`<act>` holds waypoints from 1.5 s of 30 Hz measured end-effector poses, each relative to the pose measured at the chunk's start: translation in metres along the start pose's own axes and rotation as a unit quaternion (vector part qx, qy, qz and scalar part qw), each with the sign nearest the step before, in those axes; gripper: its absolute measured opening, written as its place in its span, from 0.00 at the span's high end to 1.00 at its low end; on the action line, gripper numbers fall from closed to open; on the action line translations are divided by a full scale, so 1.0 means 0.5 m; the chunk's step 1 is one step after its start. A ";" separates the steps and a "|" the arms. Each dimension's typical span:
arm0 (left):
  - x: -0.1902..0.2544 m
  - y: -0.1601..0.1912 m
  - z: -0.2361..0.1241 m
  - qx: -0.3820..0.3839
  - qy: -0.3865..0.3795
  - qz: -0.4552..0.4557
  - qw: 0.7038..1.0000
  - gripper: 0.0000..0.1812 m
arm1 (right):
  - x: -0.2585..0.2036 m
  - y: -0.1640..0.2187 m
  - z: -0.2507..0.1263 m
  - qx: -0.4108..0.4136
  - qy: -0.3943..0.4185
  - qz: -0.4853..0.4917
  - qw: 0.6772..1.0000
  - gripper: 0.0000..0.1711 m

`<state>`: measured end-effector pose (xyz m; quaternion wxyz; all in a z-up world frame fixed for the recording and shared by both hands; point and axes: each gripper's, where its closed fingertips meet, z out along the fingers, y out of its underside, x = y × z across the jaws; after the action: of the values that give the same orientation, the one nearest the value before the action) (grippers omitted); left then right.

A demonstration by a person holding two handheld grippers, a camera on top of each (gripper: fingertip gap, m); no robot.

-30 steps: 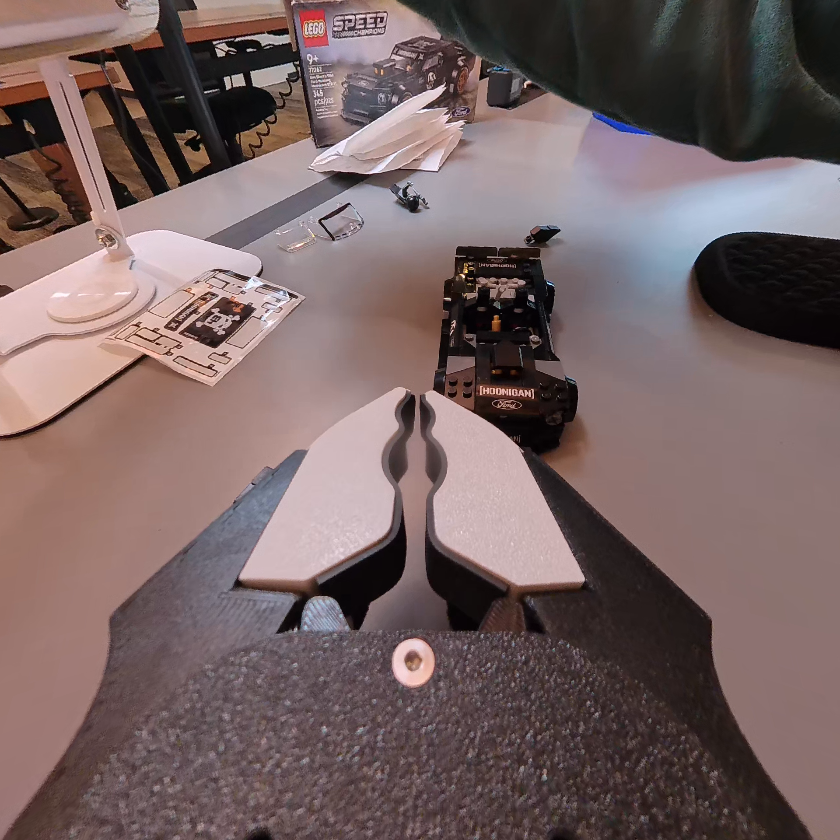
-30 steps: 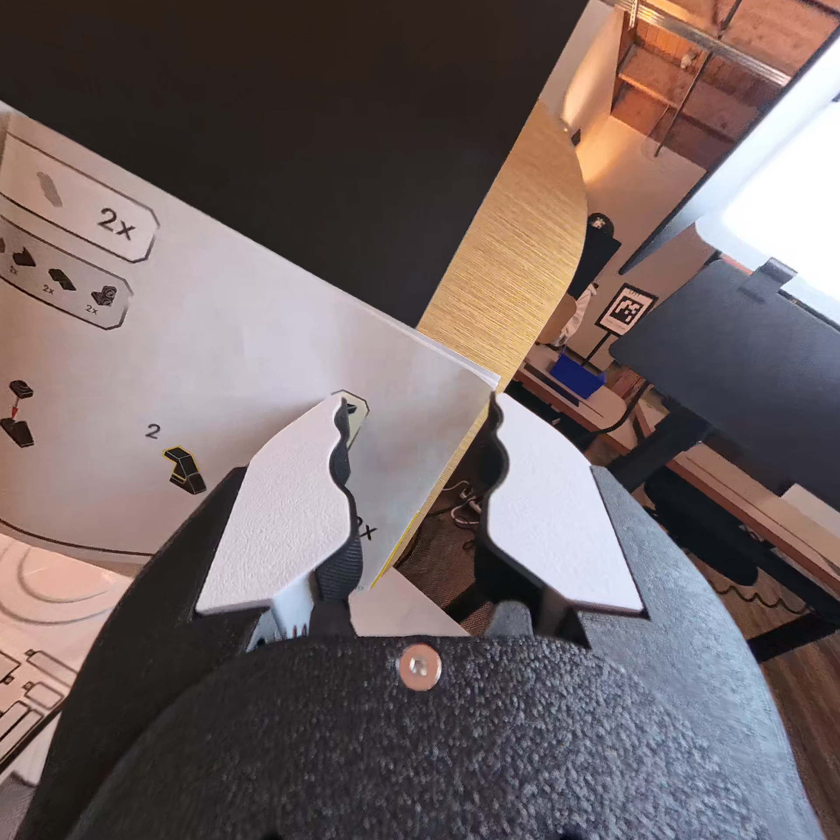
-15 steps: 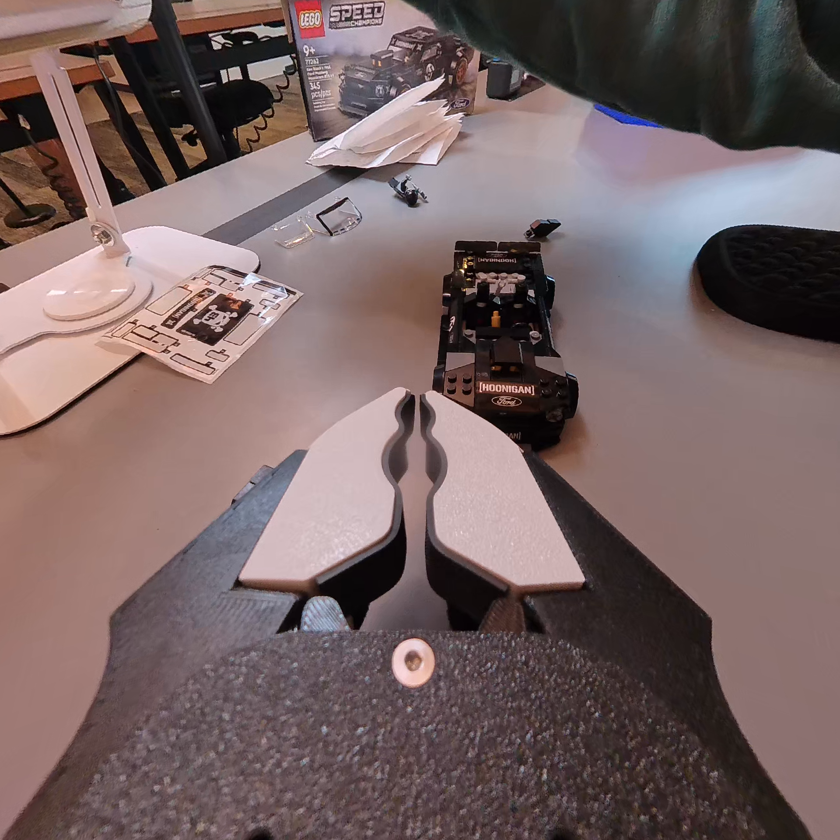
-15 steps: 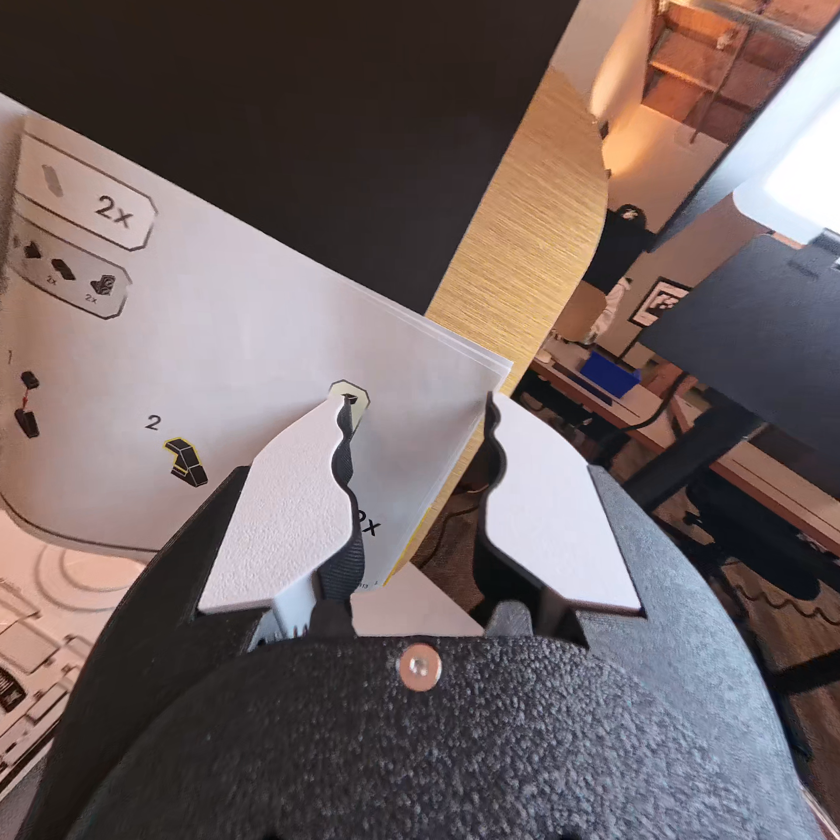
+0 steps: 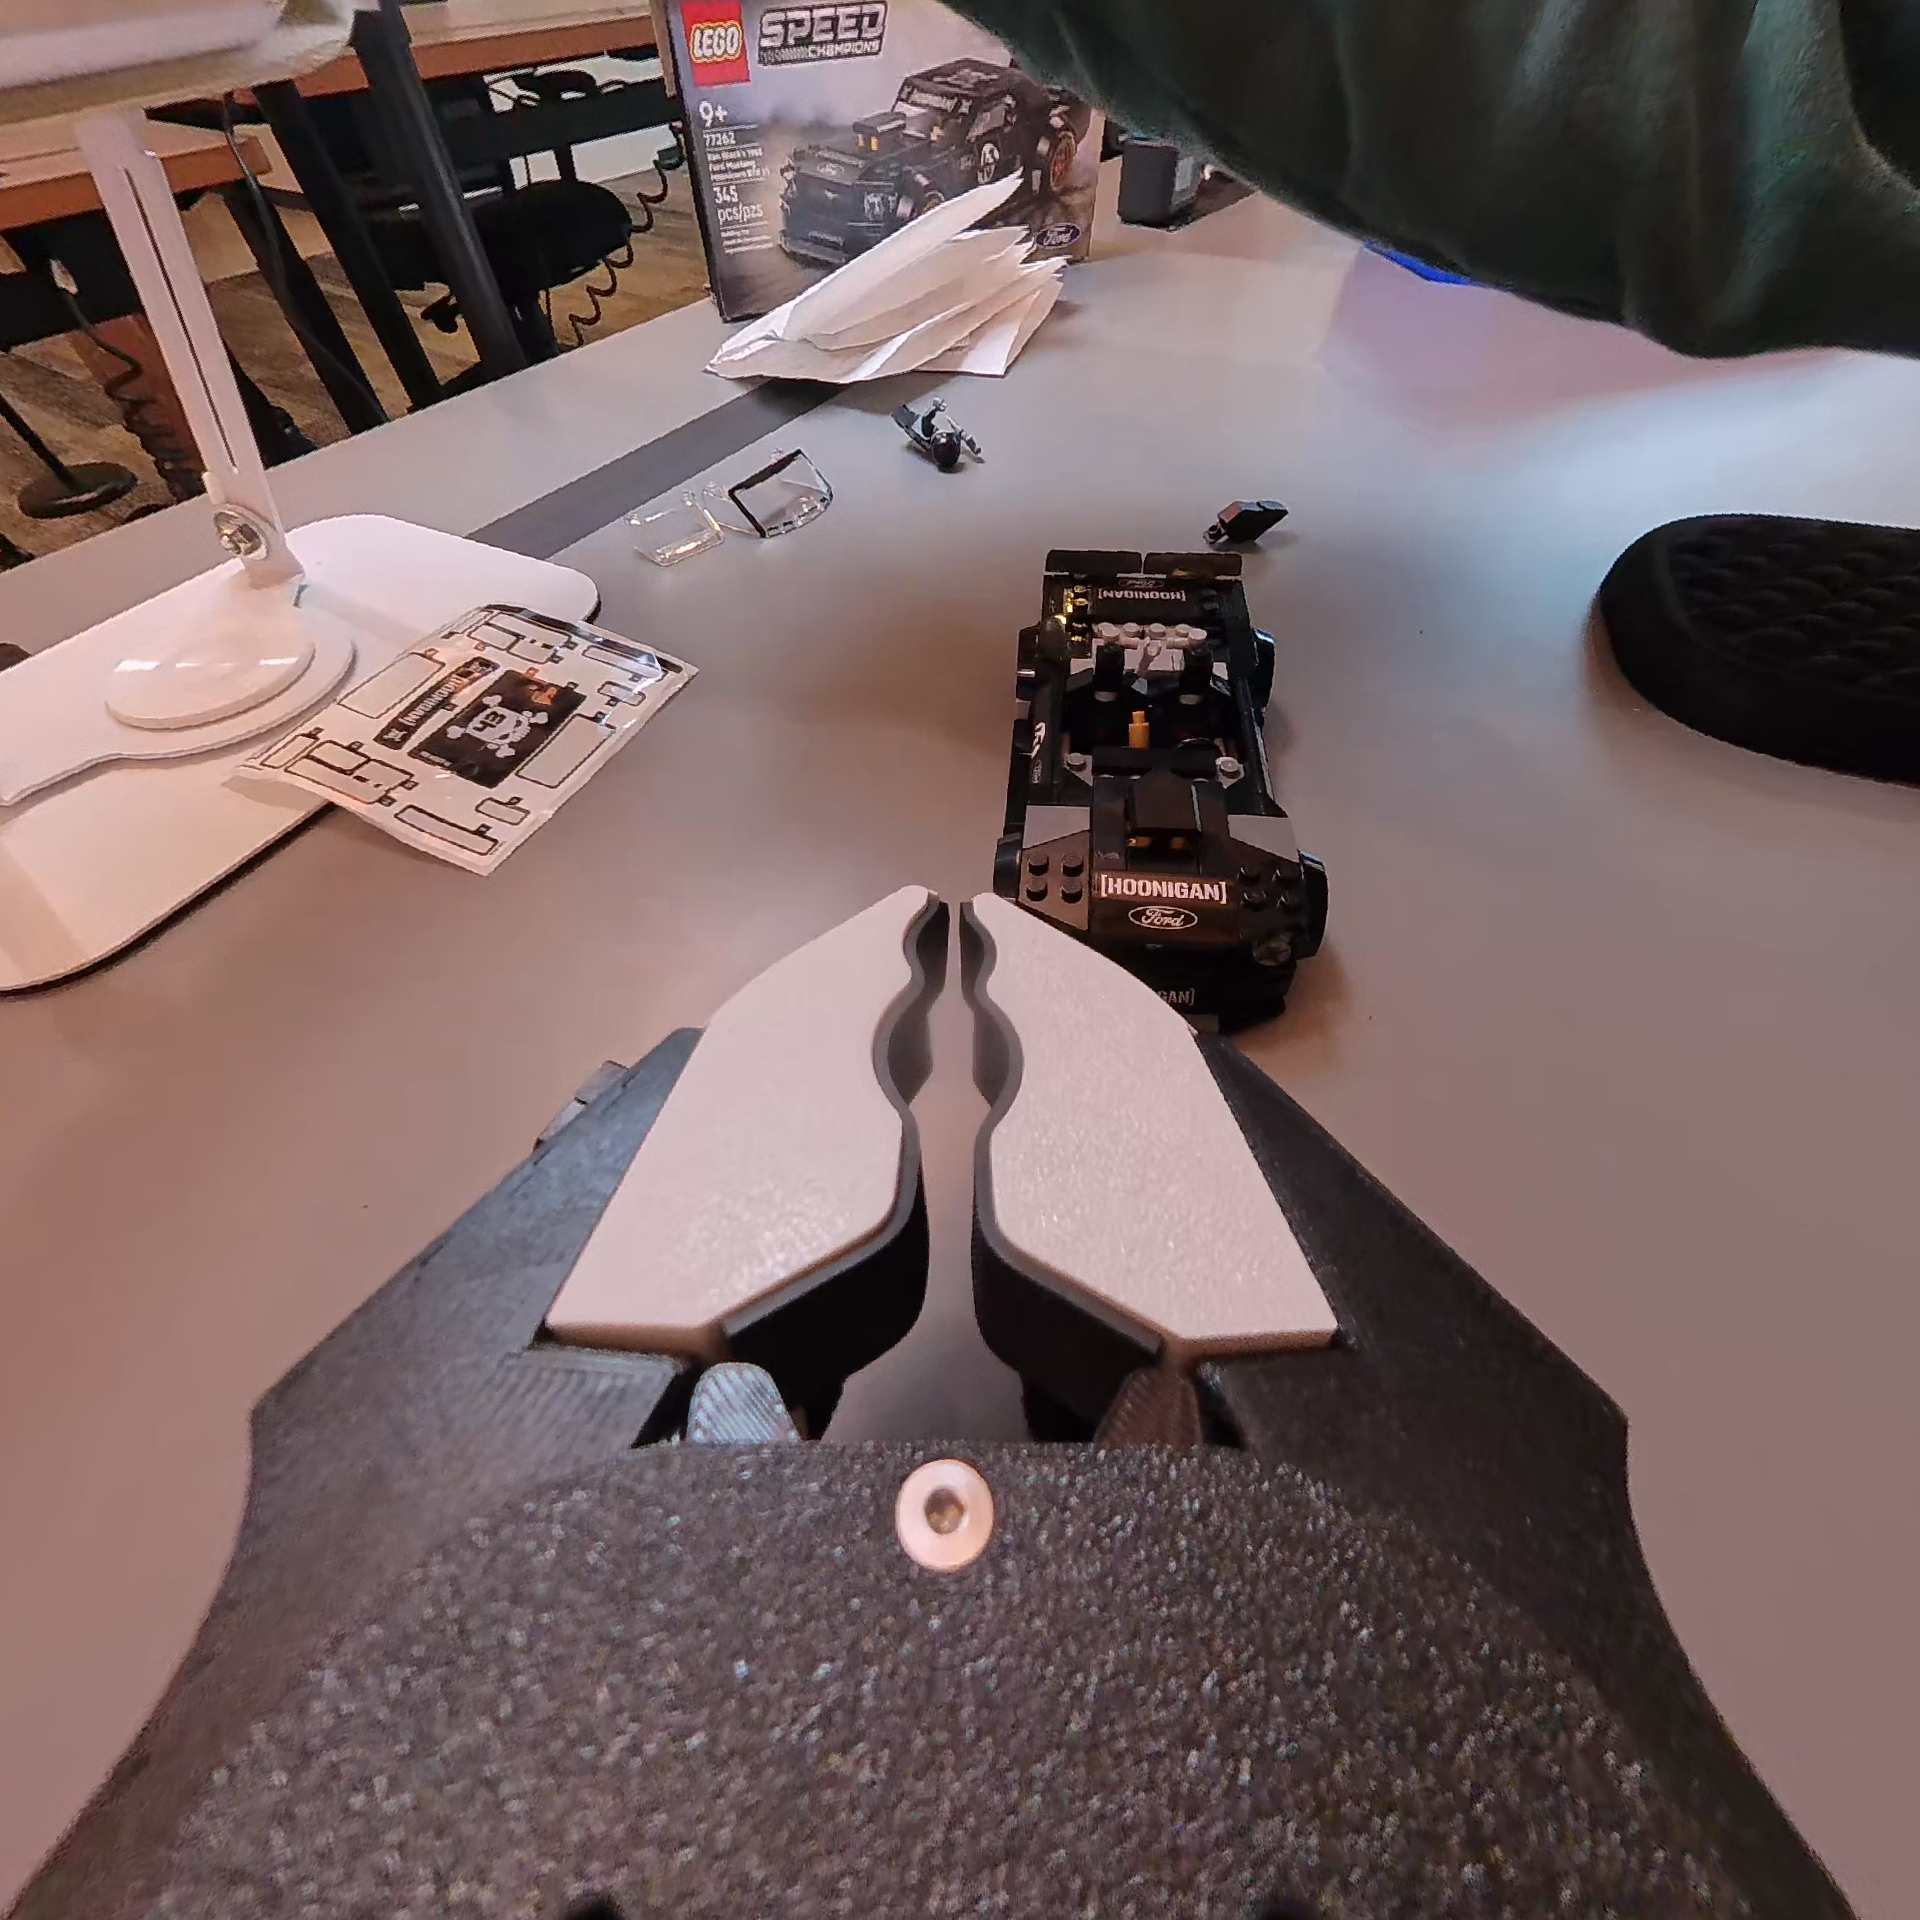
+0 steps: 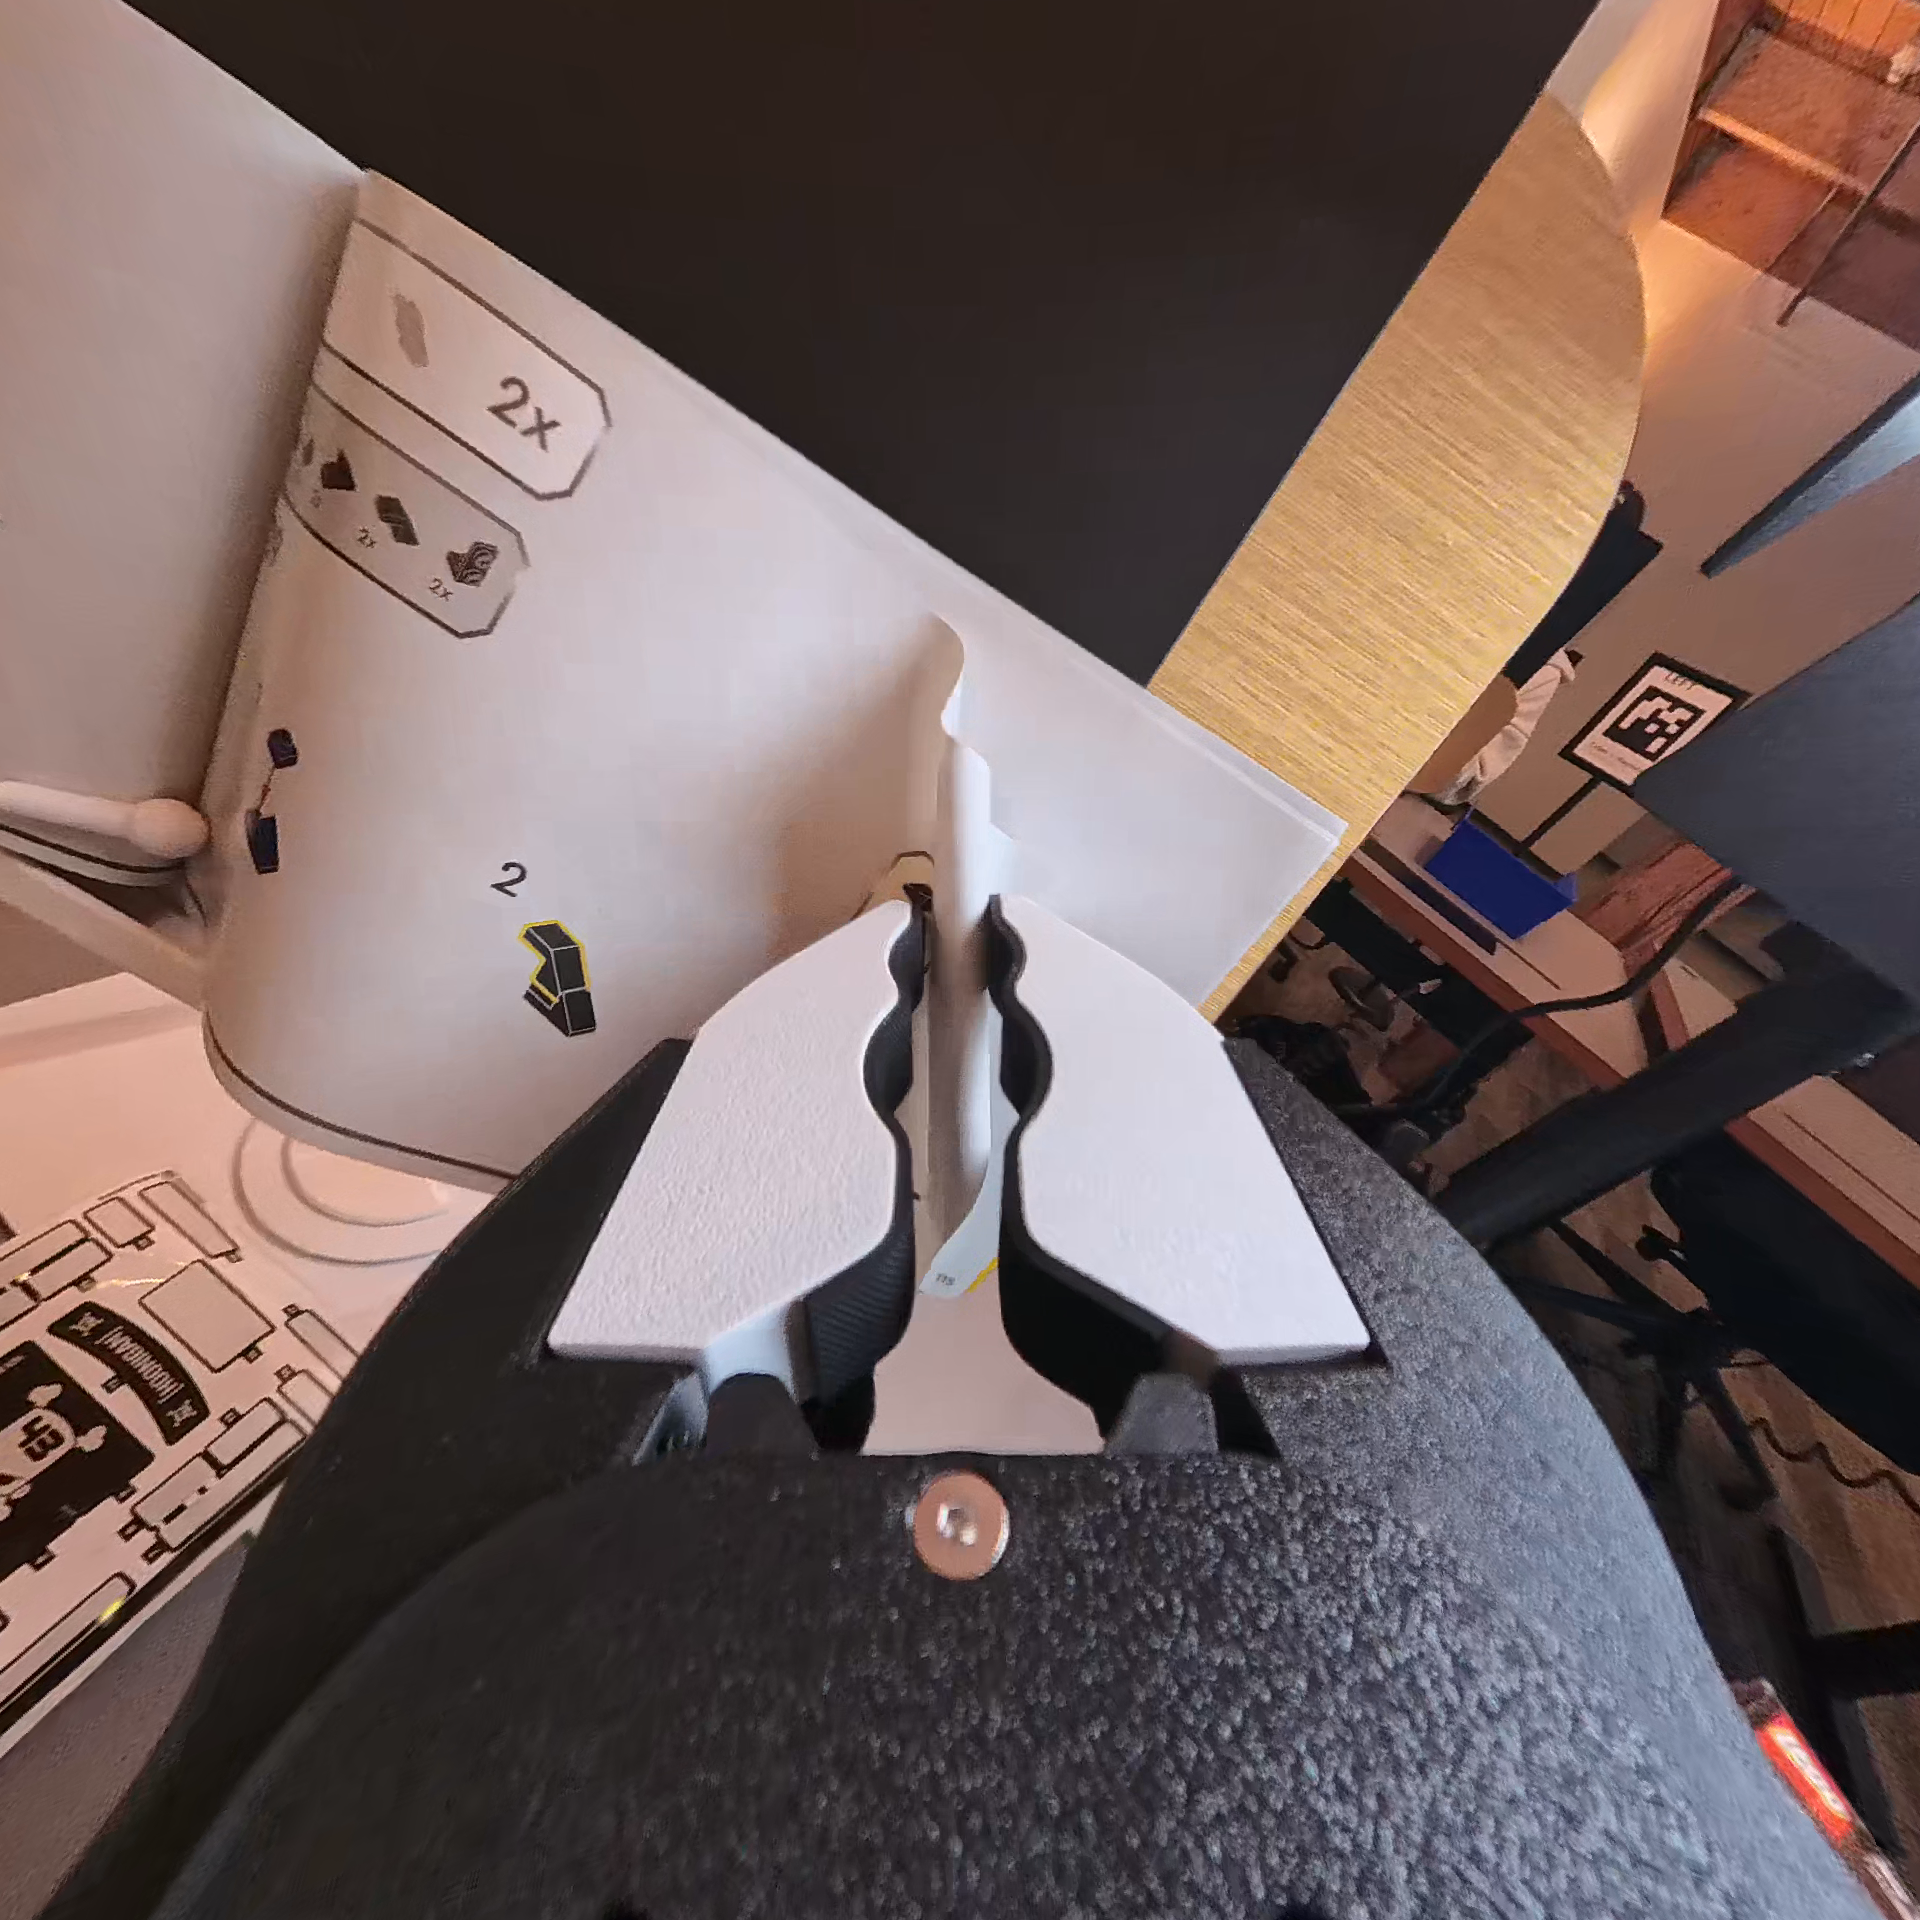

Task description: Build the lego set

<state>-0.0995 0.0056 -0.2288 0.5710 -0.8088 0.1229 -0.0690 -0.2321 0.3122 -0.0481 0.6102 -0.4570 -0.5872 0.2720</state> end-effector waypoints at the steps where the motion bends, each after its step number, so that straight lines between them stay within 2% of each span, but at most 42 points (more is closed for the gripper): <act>1: -0.002 -0.003 -0.001 0.004 -0.003 -0.001 1.000 0.99 | -0.006 -0.003 -0.008 0.003 -0.001 -0.004 1.000 0.95; 4: -0.019 -0.030 -0.012 0.033 -0.019 -0.019 0.999 0.97 | -0.028 -0.008 -0.049 0.018 -0.004 -0.015 1.000 0.95; 6: -0.042 -0.078 -0.023 0.067 -0.027 -0.044 0.996 0.96 | -0.049 -0.007 -0.080 0.024 -0.021 -0.016 0.999 0.96; 8: -0.084 -0.133 -0.030 0.078 -0.059 -0.033 0.995 0.95 | -0.075 -0.009 -0.108 0.025 -0.056 -0.009 0.998 0.97; 11: -0.155 -0.219 -0.011 0.041 -0.122 0.045 0.991 0.93 | -0.101 -0.028 -0.138 0.021 -0.110 0.018 0.993 0.98; 13: -0.218 -0.273 0.019 0.000 -0.177 0.106 0.979 0.92 | -0.107 -0.053 -0.153 0.024 -0.137 0.038 0.990 0.98; 15: -0.272 -0.305 0.066 -0.046 -0.198 0.138 0.969 0.89 | -0.098 -0.072 -0.160 0.019 -0.146 0.052 0.988 0.98; 17: -0.321 -0.312 0.113 -0.098 -0.211 0.158 0.960 0.87 | -0.080 -0.081 -0.162 0.013 -0.146 0.061 0.987 0.99; 21: -0.401 -0.291 0.150 -0.192 -0.270 0.220 0.917 0.88 | -0.030 -0.066 -0.149 -0.006 -0.147 0.102 0.984 0.99; 23: -0.415 -0.297 0.149 -0.190 -0.290 0.234 0.908 0.96 | -0.016 -0.052 -0.135 -0.015 -0.155 0.113 0.981 0.99; 25: -0.417 -0.296 0.150 -0.192 -0.291 0.228 0.909 0.96 | -0.004 -0.037 -0.118 -0.023 -0.157 0.111 0.981 0.99; 29: -0.423 -0.291 0.150 -0.229 -0.305 0.281 0.880 0.95 | 0.027 -0.016 -0.086 -0.035 -0.146 0.113 0.982 0.99; 31: -0.421 -0.285 0.148 -0.248 -0.300 0.286 0.875 0.94 | 0.034 -0.016 -0.082 -0.033 -0.152 0.123 0.980 0.99; 36: -0.436 -0.283 0.146 -0.278 -0.313 0.334 0.845 0.97 | 0.033 -0.020 -0.085 -0.027 -0.147 0.117 0.982 0.99; 38: -0.440 -0.288 0.146 -0.255 -0.313 0.334 0.852 0.97 | 0.030 -0.027 -0.092 -0.019 -0.153 0.127 0.980 0.99; 40: -0.434 -0.293 0.142 -0.191 -0.303 0.289 0.888 0.97 | 0.016 -0.044 -0.108 -0.006 -0.173 0.137 0.975 1.00; 42: -0.426 -0.305 0.130 -0.102 -0.286 0.207 0.930 0.97 | -0.014 -0.065 -0.127 0.000 -0.211 0.140 0.967 1.00; 45: -0.426 -0.335 0.098 0.034 -0.263 0.050 0.963 0.97 | -0.082 -0.108 -0.150 0.009 -0.288 0.150 0.946 1.00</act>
<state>-0.2716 0.1627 -0.0816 0.6134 -0.7712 0.0066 0.1703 -0.1773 0.2352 -0.0119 0.3713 -0.4371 -0.6598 0.4856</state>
